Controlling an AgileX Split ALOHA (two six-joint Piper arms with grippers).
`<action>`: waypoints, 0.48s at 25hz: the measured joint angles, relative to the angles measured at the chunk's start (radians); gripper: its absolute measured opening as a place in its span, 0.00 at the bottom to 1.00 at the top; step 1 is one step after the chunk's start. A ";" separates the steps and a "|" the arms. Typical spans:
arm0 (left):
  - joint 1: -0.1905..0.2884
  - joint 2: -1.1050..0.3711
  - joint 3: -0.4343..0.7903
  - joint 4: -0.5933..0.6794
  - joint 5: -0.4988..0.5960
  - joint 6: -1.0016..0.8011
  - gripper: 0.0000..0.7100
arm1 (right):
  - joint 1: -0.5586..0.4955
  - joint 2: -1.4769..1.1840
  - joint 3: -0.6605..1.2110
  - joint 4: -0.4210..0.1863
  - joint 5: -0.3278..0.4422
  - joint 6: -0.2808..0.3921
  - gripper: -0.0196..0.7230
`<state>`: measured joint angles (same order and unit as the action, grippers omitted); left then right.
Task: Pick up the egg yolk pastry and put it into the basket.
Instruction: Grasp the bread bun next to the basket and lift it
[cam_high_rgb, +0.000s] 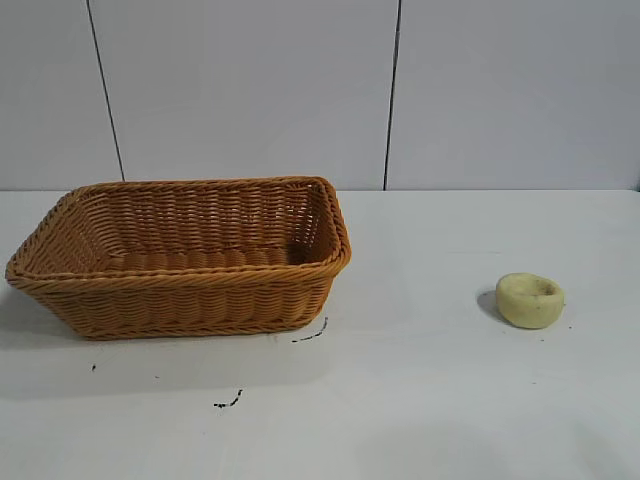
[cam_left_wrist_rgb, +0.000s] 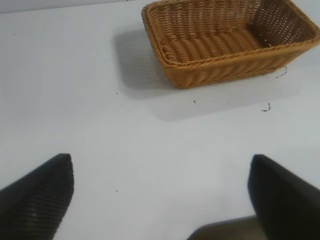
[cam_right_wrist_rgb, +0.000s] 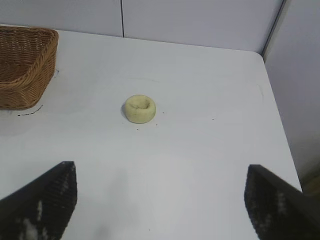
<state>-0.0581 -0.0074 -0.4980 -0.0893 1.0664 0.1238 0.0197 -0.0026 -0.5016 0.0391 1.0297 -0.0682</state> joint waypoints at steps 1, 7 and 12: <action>0.000 0.000 0.000 0.000 0.000 0.000 0.98 | 0.000 0.000 0.000 0.000 0.000 0.000 0.88; 0.000 0.000 0.000 0.000 0.000 0.000 0.98 | 0.000 0.000 0.000 0.003 -0.001 0.000 0.88; 0.000 0.000 0.000 0.000 0.000 0.000 0.98 | 0.000 0.009 -0.006 0.000 0.003 0.003 0.88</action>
<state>-0.0581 -0.0074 -0.4980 -0.0893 1.0664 0.1238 0.0197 0.0061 -0.5073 0.0387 1.0328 -0.0648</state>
